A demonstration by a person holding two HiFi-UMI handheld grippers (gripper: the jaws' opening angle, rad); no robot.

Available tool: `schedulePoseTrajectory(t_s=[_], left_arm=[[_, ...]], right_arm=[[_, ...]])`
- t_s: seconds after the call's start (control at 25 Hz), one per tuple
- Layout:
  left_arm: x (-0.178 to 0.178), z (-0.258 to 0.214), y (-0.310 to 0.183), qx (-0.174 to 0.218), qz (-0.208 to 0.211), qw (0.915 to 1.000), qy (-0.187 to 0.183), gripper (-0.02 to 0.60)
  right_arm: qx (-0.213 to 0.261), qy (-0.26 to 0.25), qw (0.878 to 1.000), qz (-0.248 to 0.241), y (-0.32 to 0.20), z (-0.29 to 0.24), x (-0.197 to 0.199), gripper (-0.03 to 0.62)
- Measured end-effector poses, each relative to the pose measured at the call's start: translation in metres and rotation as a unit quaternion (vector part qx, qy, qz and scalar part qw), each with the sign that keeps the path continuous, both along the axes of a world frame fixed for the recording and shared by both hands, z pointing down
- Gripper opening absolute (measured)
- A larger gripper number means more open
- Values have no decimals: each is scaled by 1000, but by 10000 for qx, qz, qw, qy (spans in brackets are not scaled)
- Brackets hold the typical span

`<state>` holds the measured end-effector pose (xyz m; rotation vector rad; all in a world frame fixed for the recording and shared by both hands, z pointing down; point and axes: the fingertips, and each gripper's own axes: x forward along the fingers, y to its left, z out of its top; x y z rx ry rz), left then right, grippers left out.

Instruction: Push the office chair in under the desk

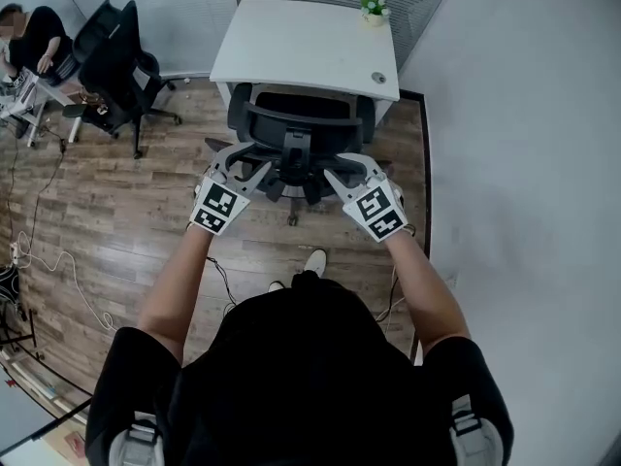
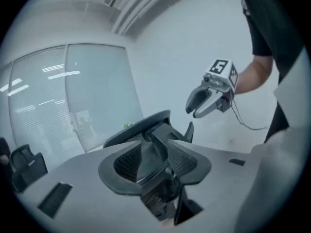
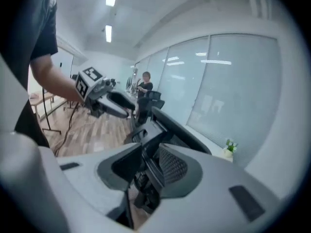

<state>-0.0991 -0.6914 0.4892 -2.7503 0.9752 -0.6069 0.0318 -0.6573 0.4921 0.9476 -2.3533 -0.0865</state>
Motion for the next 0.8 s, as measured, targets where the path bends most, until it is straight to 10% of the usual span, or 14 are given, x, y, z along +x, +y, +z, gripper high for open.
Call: schedulePoseTrajectory(t_s=[0.4, 0.8], left_arm=[[20, -72, 35, 240, -34, 9889, 1468, 67], [20, -92, 45, 436, -113, 9849, 1672, -5]], right_arm=[[695, -1922, 9789, 54, 27, -85, -26, 43], [909, -2377, 9670, 132, 37, -106, -24, 3]])
